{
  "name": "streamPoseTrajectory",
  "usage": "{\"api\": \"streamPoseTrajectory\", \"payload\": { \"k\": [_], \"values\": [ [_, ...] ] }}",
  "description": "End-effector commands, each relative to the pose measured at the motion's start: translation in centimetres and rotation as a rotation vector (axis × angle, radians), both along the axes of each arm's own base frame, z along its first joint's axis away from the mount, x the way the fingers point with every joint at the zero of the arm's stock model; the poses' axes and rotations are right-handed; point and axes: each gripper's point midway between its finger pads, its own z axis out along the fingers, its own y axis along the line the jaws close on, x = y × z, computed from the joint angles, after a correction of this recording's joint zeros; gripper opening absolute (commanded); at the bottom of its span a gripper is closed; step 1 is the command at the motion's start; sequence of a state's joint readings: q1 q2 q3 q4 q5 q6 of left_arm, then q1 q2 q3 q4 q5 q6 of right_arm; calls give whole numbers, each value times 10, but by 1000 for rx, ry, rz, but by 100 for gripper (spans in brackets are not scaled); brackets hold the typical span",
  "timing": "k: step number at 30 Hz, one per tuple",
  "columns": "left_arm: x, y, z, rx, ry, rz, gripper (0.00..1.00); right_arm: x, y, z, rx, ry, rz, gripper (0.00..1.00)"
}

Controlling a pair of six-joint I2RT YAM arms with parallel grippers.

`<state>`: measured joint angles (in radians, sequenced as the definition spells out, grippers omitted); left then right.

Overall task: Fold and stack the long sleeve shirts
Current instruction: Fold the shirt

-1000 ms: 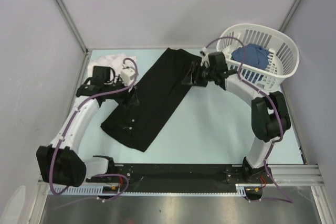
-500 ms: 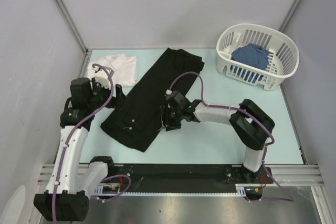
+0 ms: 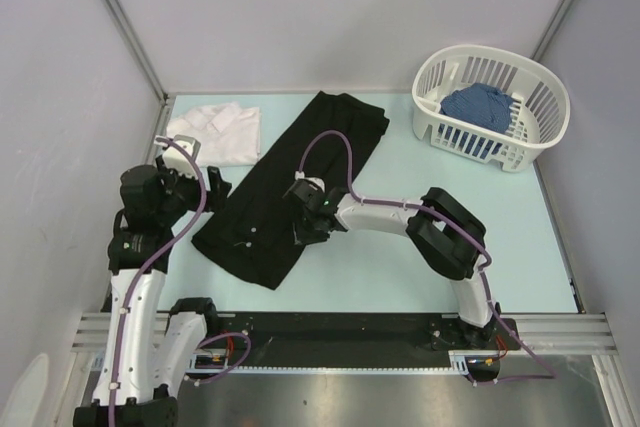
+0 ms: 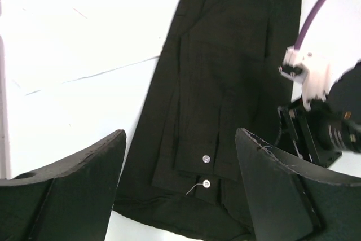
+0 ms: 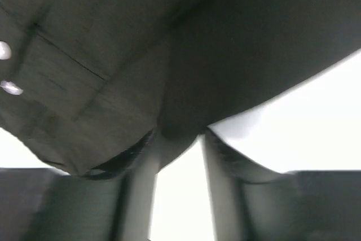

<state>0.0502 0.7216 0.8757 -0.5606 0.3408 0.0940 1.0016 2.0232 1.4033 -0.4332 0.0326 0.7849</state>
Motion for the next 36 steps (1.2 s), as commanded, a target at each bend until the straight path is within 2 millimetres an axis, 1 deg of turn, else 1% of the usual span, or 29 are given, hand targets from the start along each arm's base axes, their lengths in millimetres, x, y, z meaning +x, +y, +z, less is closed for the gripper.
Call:
{"api": "streamPoseTrajectory", "payload": {
  "k": [1,2,3,4,6,7,8,9,10,11,12,13,14,15,16,17,19,20,23,26,27,28,29,30,31,32,33,35,36],
  "values": [
    [1,10,10,7,-52,55,84,-26,-54,-58,-285,41,-2,31],
    [1,9,9,9,-50,52,84,-26,-58,-59,-288,49,-9,21],
    [0,10,6,11,-43,51,84,-27,-66,-63,-303,60,-9,5],
    [-1,9,-2,22,-22,41,84,-26,-70,-64,-308,58,-4,1],
    [-4,7,-11,28,5,19,84,-21,-77,-56,-302,40,22,0],
    [-5,6,-16,52,12,-9,84,-26,-87,-59,-313,54,42,0],
    [-6,5,-19,68,19,-28,84,-23,-90,-56,-303,46,54,0],
    [-7,3,-26,79,37,-56,86,-20,-97,-47,-297,26,80,0],
    [-8,3,-32,105,52,-79,87,-19,-115,-51,-320,37,79,0],
    [-9,2,-37,116,68,-101,88,-19,-125,-50,-333,31,94,0],
    [-8,-1,-42,121,91,-130,88,-17,-137,-43,-348,14,113,0],
    [-11,-6,-47,125,111,-175,88,-12,-154,-43,-363,25,96,0],
    [-12,-9,-49,120,122,-200,88,-21,-175,-50,-400,55,100,0],
    [-11,-12,-53,115,142,-222,87,-17,-186,-43,-405,38,110,0],
    [-12,-17,-55,101,148,-258,87,-19,-199,-44,-423,51,107,0],
    [-12,-20,-58,90,161,-272,86,-18,-221,-48,-442,80,74,0],
    [-10,-25,-67,59,204,-302,83,-17,-242,-47,-466,94,73,0],
    [-10,-30,-69,35,217,-324,82,-12,-258,-48,-471,111,36,0],
    [-13,-43,-82,-21,274,-389,78,1,-278,-46,-448,158,-8,0],
    [-15,-58,-84,-17,268,-489,78,11,-272,-41,-376,168,48,0],
    [-14,-58,-86,-1,266,-501,78,13,-262,-35,-300,183,73,1],
    [-15,-63,-87,30,258,-540,79,15,-260,-31,-279,183,86,4],
    [-17,-69,-87,51,258,-580,80,20,-257,-20,-250,149,130,12],
    [-23,-73,-85,53,283,-623,84,23,-248,-7,-168,131,157,35],
    [-23,-73,-84,104,255,-677,91,27,-245,7,-126,95,172,49],
    [-24,-74,-83,126,248,-701,99,34,-241,32,-82,8,189,71],
    [-22,-71,-78,161,228,-708,99,40,-238,49,-59,-62,229,76],
    [-17,-69,-69,244,154,-744,100,51,-234,79,-63,-208,313,82],
    [-12,-68,-56,306,79,-765,99,57,-237,106,-91,-347,387,84]
  ]
}}
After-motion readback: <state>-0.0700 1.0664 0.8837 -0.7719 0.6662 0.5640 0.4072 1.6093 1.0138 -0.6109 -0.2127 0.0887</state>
